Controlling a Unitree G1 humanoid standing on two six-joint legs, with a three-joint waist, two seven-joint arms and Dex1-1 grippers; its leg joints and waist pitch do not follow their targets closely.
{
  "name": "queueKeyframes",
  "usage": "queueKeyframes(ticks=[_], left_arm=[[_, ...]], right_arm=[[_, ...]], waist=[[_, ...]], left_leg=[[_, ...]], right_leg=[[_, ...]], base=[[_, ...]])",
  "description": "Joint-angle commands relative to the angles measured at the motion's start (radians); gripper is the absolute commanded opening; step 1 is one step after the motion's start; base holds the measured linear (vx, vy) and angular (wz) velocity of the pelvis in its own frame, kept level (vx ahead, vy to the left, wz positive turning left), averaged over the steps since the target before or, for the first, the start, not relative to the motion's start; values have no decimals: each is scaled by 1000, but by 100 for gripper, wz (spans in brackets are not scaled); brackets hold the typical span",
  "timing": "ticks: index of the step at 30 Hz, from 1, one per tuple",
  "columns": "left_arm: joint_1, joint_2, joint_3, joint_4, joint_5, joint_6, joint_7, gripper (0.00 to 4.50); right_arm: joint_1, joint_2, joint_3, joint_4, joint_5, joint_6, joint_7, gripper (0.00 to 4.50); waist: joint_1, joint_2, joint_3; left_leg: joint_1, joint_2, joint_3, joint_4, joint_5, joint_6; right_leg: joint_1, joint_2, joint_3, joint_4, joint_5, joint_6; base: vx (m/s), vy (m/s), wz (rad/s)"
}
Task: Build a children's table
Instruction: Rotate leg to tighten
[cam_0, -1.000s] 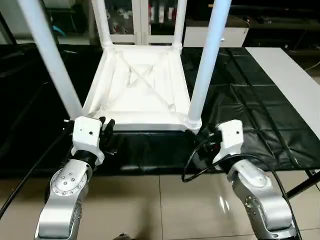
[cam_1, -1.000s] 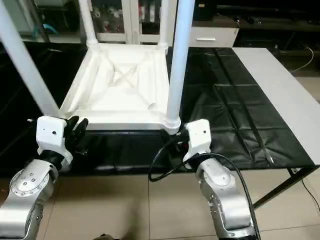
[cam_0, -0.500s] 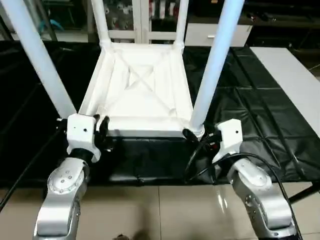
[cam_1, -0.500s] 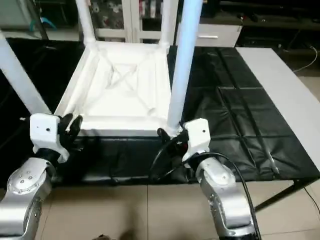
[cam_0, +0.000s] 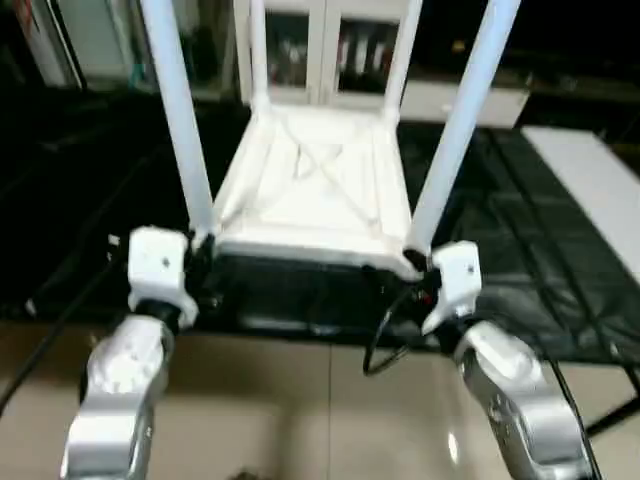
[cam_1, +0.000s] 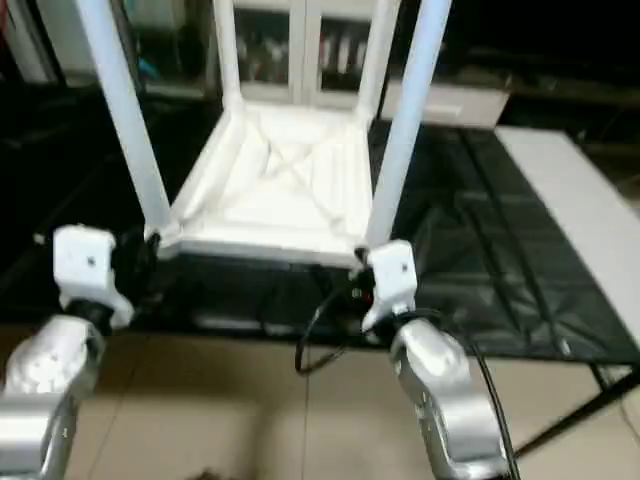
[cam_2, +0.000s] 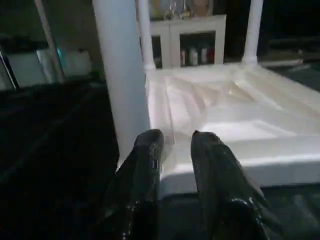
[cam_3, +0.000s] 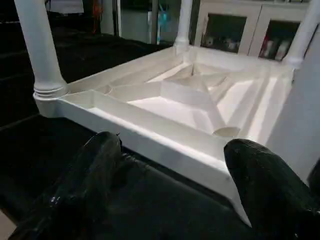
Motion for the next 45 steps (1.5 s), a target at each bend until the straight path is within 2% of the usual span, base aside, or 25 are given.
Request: queueKeyframes(ticks=[1, 2, 3, 5, 7, 16, 19, 21, 23, 25, 26, 27, 28, 31, 32, 33, 34, 35, 36, 38, 40, 42, 43, 44, 45], left_arm=[[-3, -6, -25, 2, -9, 2, -11, 118], [-3, -4, -30, 6, -6, 2, -13, 118], [0, -1, -36, 10, -4, 6, -18, 118], [4, 3, -45, 15, 0, 4, -23, 118], [3, 4, -52, 29, 7, 2, -21, 118], [-12, 2, -60, 42, 3, -10, -28, 118], [-13, 0, -61, 46, 2, -12, -27, 118], [-11, -1, -62, 47, 1, -14, -26, 118], [-10, -3, -62, 47, 0, -14, -24, 118], [-10, -4, -61, 47, -1, -15, -23, 118], [-9, -5, -62, 47, -1, -15, -22, 118], [-8, -5, -63, 47, -1, -16, -21, 118], [-8, -6, -64, 47, -1, -16, -21, 118], [-17, -1, -72, 50, 17, -12, -12, 118], [-18, 1, -74, 51, 21, -16, -12, 118], [-20, 10, -83, 53, 36, -29, -13, 118], [-21, 12, -86, 53, 41, -30, -12, 118], [-21, 12, -87, 52, 43, -28, -11, 118], [-22, 4, -82, 53, 34, -20, -7, 118], [-23, -2, -77, 53, 29, -16, -2, 118], [-25, -21, -60, 54, 4, -2, 5, 118], [-31, -21, -59, 58, 5, -2, 7, 118], [-33, -19, -62, 59, 9, -3, 8, 118], [-33, -18, -63, 59, 9, -3, 8, 118], [-35, -17, -65, 59, 7, -2, 6, 118]], right_arm=[[3, -8, -15, -4, 3, -2, -7, 374], [4, -6, -15, -3, -1, -5, -9, 374], [4, -4, -17, -2, -6, -8, -13, 374], [7, -1, -20, -3, -11, -8, -17, 374], [15, 1, -27, -3, -14, -1, -28, 374], [26, -9, -39, -9, -5, 0, -32, 374], [24, -13, -37, -8, -6, 2, -28, 374], [22, -16, -36, -10, -6, 5, -26, 374], [21, -17, -36, -9, -6, 5, -24, 374], [20, -16, -36, -10, -7, 6, -22, 374], [19, -17, -37, -9, -7, 7, -21, 374], [18, -18, -37, -9, -7, 7, -20, 374], [17, -19, -38, -8, -6, 8, -20, 374], [11, -22, -39, -5, -5, 8, -19, 374], [11, -22, -39, -4, -5, 8, -19, 374], [11, -21, -39, -3, -6, 8, -19, 374], [10, -21, -40, -3, -6, 8, -20, 374], [9, -21, -41, -3, -6, 8, -20, 374], [8, -22, -44, -2, -7, 8, -20, 374], [6, -25, -47, 0, -8, 7, -21, 374], [5, -28, -51, 2, -7, 8, -22, 374], [1, -32, -56, 6, -4, 8, -21, 374], [0, -33, -57, 7, -4, 9, -21, 374], [0, -33, -58, 8, -4, 9, -21, 374], [0, -35, -59, 8, -4, 9, -21, 374]], waist=[[12, -4, -35], [19, -4, -37], [17, 4, -52], [12, 22, -84], [-2, 33, -83], [-1, 17, -72], [17, 6, -72], [43, -2, -78], [53, 12, -83], [41, 32, -91], [-8, 61, -101], [-24, 69, -110], [3, 57, -90], [-2, 2, -92], [17, -48, -85], [49, -35, -79], [7, -20, -72], [11, -5, -46], [-40, 105, -79], [-44, 94, -70], [-50, 105, -79], [-51, 77, -78], [-47, 62, -76], [-40, 0, -85], [-23, 18, -65]], left_leg=[[57, 66, -44, -71, -659, -116], [6, 80, -74, -30, -322, -35], [-37, 87, -67, -93, -141, -36], [-18, 90, -66, -99, -77, -49], [-18, 82, -62, -116, -346, -104], [-37, 75, -34, -113, -344, -31], [-58, 71, -19, -79, -234, 79], [-90, 79, -36, -2, -95, 178], [-107, 92, -59, 21, -45, 204], [-72, 72, -49, -53, -3, 305], [44, 51, -62, -81, 150, 467], [73, 50, -78, -73, 283, 553], [0, 84, -46, -110, 397, 575], [-20, 118, -40, -148, 106, 428], [-57, 61, 5, -103, -228, 189], [-70, 22, -52, 91, -227, 93], [-111, 1, -130, 170, -88, -27], [-80, -3, -132, 163, -45, -97], [9, 170, -288, -97, -411, -231], [-29, 195, -263, -134, -437, -245], [-26, 144, -235, -131, -446, -187], [-20, 90, -207, -147, -557, -79], [-24, 80, -198, -145, -569, -57], [-60, 26, -164, -102, -478, -48], [-75, 21, -144, -70, -434, -65]], right_leg=[[-85, -130, 87, -168, -600, -91], [-46, -192, 124, -189, -661, -95], [-26, -111, 78, -140, -379, -101], [-41, -52, 54, -85, -51, -104], [-70, -47, 66, -74, 65, -122], [-84, -69, 85, -109, -114, -123], [-69, -127, 114, -141, -165, -143], [-46, -226, 162, -173, -193, -140], [-40, -251, 171, -175, -190, -145], [-64, -111, 91, -121, -122, -136], [-159, 42, 4, 20, -57, -84], [-196, 64, -15, 92, -71, -23], [-199, 57, -25, 150, -66, 87], [-167, 2, 25, 108, -11, 91], [-150, -133, 113, -41, -72, 65], [-158, -285, 204, -123, -132, -6], [-84, -256, 153, -111, -215, -89], [-122, -188, 66, -130, -368, -101], [-148, 22, 2, 78, -211, -51], [-183, 41, 9, 166, -20, 2], [-176, 54, -3, 150, -31, -11], [-123, 37, 11, 65, 23, -32], [-110, 17, 29, 34, 36, -34], [-74, -64, 85, -64, -34, -23], [-83, -139, 105, -111, -218, -54]], base=[[12, -52, 13], [0, 0, 0], [0, 0, 0], [18, 15, -15], [0, 0, 0], [0, 0, 0], [0, 0, 0], [0, 0, 0], [41, 131, -14], [53, 190, -14], [60, 226, 2], [60, 226, 2], [18, 212, 9], [-62, 152, -7], [-105, 125, 1], [-105, 125, 1], [-99, 143, -28], [-95, 148, -49], [-95, 148, -49], [-121, 159, 13], [-118, 103, 5], [-117, 5, -13], [-113, -58, -17], [-117, -117, -19], [-117, -117, -19]])
